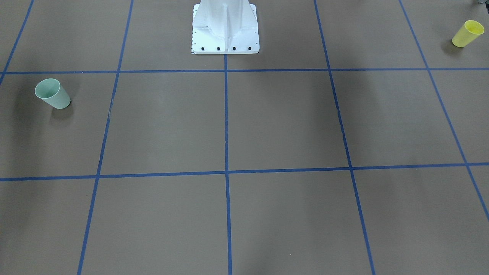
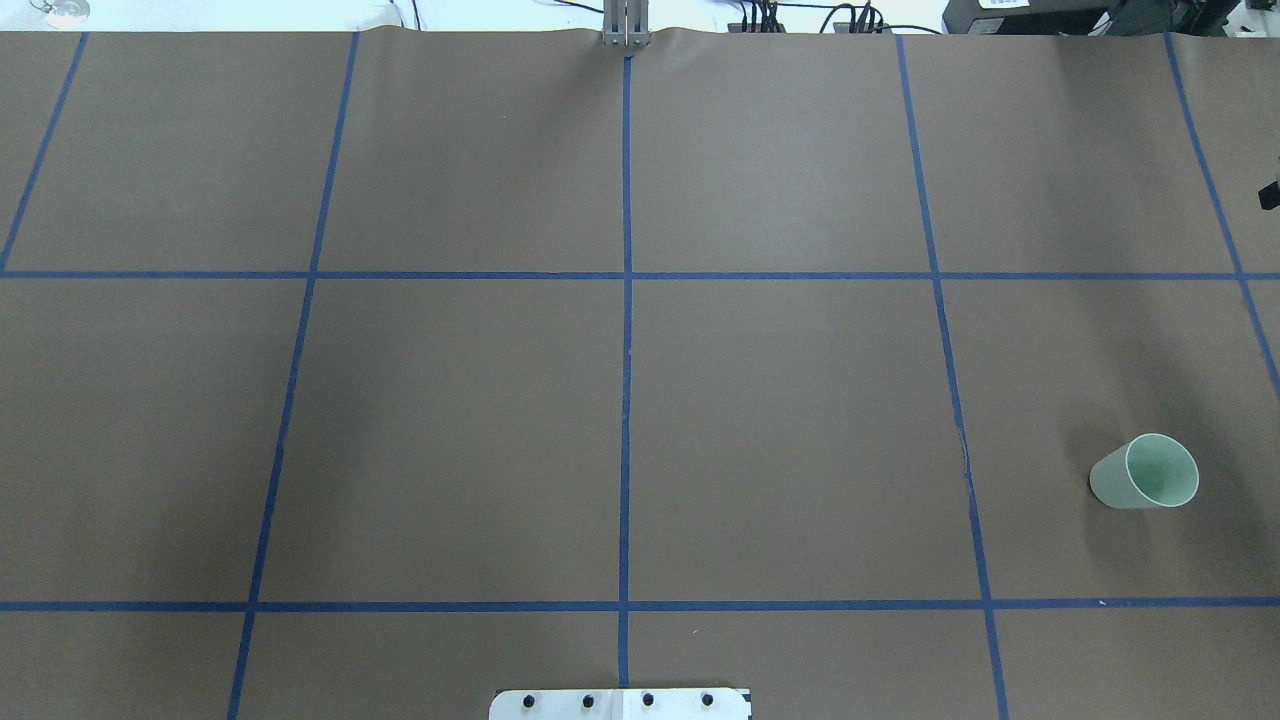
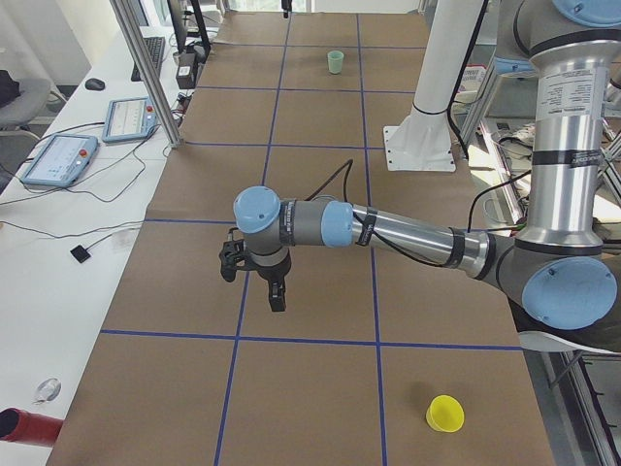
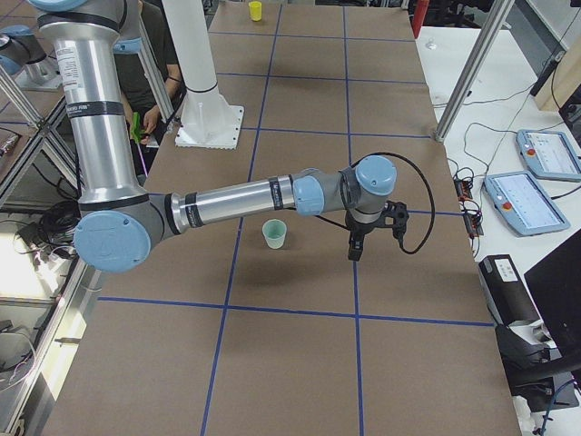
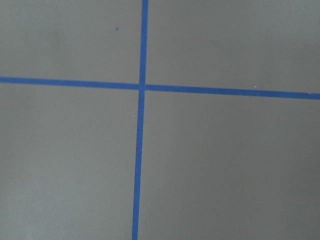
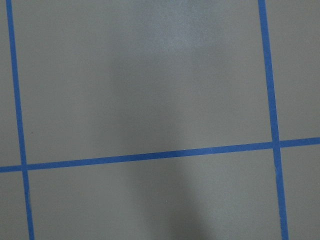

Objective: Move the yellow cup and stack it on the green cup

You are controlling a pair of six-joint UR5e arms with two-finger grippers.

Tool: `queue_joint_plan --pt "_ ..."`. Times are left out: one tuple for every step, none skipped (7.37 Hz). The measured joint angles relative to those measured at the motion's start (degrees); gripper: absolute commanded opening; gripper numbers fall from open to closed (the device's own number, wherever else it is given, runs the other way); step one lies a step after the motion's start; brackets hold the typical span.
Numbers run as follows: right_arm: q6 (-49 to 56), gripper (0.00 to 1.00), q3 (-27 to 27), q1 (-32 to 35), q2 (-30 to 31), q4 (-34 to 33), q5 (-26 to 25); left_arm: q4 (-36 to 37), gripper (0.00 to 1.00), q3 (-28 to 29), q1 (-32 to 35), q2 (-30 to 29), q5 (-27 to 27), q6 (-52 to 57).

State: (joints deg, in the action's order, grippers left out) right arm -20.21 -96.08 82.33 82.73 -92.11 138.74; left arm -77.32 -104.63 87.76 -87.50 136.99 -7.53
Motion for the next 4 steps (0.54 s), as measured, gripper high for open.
queue_joint_plan --pt "0.00 1.00 -1.03 0.02 0.80 -0.05 -0.21 0.00 1.00 -0.77 0.43 0.46 0.12 0.37" --pt "-0.01 1.00 -1.76 0.02 1.34 -0.12 -0.33 -0.06 1.00 -1.81 0.72 0.64 -0.07 1.00" --pt "0.01 1.00 -1.95 0.01 1.56 -0.26 -0.37 -0.13 1.00 -2.51 0.89 1.19 -0.26 1.34" --pt "0.09 1.00 -1.98 -0.02 1.69 -0.40 -0.38 -0.22 1.00 -3.13 0.92 2.01 -0.31 1.45"
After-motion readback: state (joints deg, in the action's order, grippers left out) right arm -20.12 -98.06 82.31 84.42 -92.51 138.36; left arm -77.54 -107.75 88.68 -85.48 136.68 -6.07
